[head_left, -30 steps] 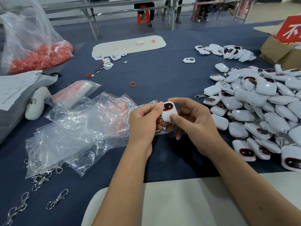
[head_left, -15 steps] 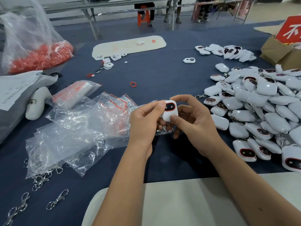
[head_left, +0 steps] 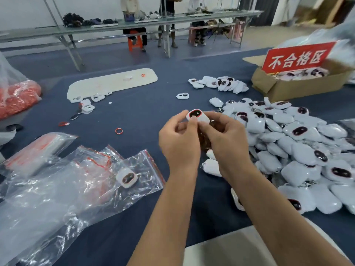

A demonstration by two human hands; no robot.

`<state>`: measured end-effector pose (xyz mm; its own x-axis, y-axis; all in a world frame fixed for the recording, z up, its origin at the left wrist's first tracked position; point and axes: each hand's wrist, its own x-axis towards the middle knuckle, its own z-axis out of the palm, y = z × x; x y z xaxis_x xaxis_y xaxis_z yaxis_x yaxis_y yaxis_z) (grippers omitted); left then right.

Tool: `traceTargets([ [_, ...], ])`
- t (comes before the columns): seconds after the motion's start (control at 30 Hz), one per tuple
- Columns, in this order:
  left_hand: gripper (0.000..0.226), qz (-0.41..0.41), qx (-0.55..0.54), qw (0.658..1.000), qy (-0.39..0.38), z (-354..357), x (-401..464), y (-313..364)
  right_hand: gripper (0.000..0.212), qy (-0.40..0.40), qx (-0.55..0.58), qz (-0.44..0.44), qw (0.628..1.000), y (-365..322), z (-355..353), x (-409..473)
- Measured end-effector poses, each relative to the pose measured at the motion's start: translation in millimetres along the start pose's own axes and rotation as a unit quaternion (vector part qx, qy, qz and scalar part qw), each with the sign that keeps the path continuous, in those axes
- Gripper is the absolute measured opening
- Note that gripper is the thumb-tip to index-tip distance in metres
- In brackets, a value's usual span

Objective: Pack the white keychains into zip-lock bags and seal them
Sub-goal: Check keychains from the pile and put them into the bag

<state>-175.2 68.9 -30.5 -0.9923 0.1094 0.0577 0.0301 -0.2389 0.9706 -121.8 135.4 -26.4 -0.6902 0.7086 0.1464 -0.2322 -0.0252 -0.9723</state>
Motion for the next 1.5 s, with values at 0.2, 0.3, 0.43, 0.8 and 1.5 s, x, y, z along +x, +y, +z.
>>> traceTargets([
  [0.2,0.017,0.039,0.113,0.98,-0.16,142,33,26,0.018,0.158,0.048,0.064,0.984,-48,-62,99],
  [0.3,0.02,0.022,0.152,0.957,-0.247,192,40,25,0.011,0.206,0.078,0.118,0.968,-59,-101,151],
  [0.43,0.026,-0.004,0.134,0.953,-0.272,229,50,19,0.045,0.246,0.133,0.151,0.948,-65,-141,198],
  [0.8,0.019,-0.01,0.243,0.964,-0.104,97,84,-17,0.042,0.141,0.094,0.128,0.977,-61,-100,179],
  [1.5,0.017,0.084,0.202,0.972,-0.082,-121,-13,-10,0.022,-0.071,-0.427,-0.169,0.886,10,24,-9],
])
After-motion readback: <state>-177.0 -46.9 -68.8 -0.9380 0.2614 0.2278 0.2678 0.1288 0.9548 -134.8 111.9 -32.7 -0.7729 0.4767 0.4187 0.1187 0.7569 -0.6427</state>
